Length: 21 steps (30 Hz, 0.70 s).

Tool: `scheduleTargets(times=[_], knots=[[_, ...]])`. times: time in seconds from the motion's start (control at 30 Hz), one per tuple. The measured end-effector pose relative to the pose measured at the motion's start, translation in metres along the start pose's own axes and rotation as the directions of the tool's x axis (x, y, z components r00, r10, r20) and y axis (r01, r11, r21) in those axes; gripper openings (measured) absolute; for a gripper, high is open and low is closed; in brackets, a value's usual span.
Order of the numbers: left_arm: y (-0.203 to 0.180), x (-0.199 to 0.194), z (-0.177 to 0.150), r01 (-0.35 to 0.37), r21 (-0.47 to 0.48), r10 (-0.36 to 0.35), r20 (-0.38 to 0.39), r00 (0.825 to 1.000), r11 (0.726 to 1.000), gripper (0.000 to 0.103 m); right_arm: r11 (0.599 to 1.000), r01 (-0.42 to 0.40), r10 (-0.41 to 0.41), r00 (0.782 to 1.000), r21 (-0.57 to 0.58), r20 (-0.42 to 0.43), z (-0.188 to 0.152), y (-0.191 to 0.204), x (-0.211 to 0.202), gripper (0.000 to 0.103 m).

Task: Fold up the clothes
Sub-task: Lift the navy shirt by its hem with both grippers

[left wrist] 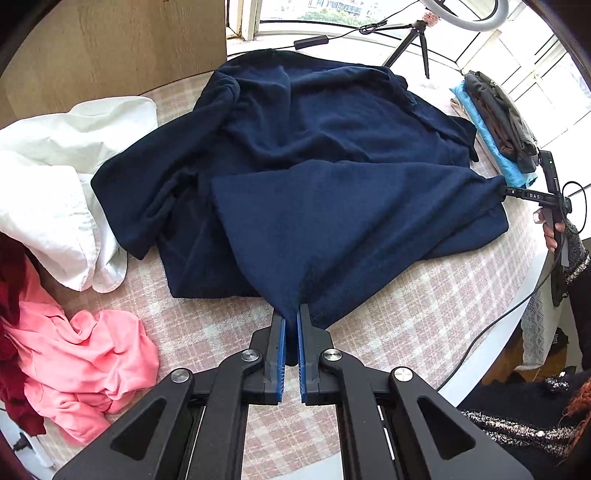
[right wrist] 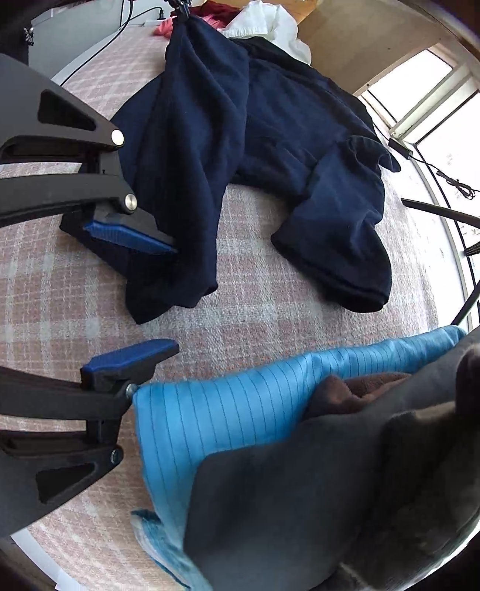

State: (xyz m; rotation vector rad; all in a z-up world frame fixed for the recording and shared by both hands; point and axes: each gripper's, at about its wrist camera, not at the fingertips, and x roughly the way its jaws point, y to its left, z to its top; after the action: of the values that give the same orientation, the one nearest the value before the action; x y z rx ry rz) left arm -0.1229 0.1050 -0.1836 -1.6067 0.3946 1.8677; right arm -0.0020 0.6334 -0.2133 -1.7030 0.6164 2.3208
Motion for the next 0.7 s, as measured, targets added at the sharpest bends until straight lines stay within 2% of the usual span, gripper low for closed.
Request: scheduleTargets(times=[0.07, 0.1, 0.13, 0.2, 0.3, 0.37, 0.47, 0.53, 0.57, 0.7], knots=[[0.0, 0.002, 0.002, -0.012, -0.007, 0.012, 0.0, 1.0, 1.0, 0.005, 0.999, -0.033, 0.033, 0.999, -0.001, -0.009, 0.004, -0.001, 0.002, 0.047], [0.0, 0.002, 0.003, -0.018, -0.011, 0.018, 0.0, 1.0, 1.0, 0.005, 0.999, -0.043, 0.043, 0.999, -0.016, -0.023, 0.005, 0.001, 0.004, 0.04], [0.001, 0.002, 0.004, -0.025, -0.014, 0.025, 0.0, 1.0, 1.0, 0.005, 0.998, -0.054, 0.052, 0.998, -0.031, -0.037, 0.005, 0.002, 0.006, 0.021], [0.0, 0.0, 0.005, -0.035, -0.017, 0.035, 0.002, 0.999, 0.999, 0.005, 0.994, -0.097, 0.093, 0.993, -0.046, -0.072, 0.006, 0.004, 0.008, 0.007], [0.002, -0.015, -0.004, -0.041, -0.017, 0.041, 0.013, 0.999, 0.999, 0.005, 0.993, -0.103, 0.098, 0.991, -0.056, -0.087, 0.006, 0.007, 0.0, 0.005], [0.004, -0.031, -0.015, -0.04, -0.016, 0.04, 0.025, 0.999, 0.999, 0.005, 0.99, -0.131, 0.127, 0.989, -0.044, -0.073, 0.005, 0.01, -0.02, 0.005], [0.007, -0.054, -0.032, -0.039, -0.014, 0.039, 0.044, 0.998, 0.999, 0.005, 0.978, -0.206, 0.205, 0.978, -0.02, -0.023, -0.005, 0.012, -0.067, 0.004], [0.01, -0.07, -0.044, -0.038, -0.013, 0.038, 0.056, 0.998, 0.999, 0.005, 0.973, -0.229, 0.229, 0.973, -0.008, 0.014, -0.019, 0.019, -0.099, 0.004], [0.011, -0.078, -0.049, -0.037, -0.012, 0.038, 0.062, 0.997, 0.999, 0.005, 0.971, -0.238, 0.237, 0.971, 0.003, 0.028, -0.03, 0.021, -0.112, 0.004], [0.016, -0.066, -0.121, 0.0, -0.057, -0.003, -0.043, 0.999, 0.998, 0.005, 0.967, -0.232, 0.239, 0.969, 0.102, -0.069, -0.115, 0.032, -0.105, 0.004]])
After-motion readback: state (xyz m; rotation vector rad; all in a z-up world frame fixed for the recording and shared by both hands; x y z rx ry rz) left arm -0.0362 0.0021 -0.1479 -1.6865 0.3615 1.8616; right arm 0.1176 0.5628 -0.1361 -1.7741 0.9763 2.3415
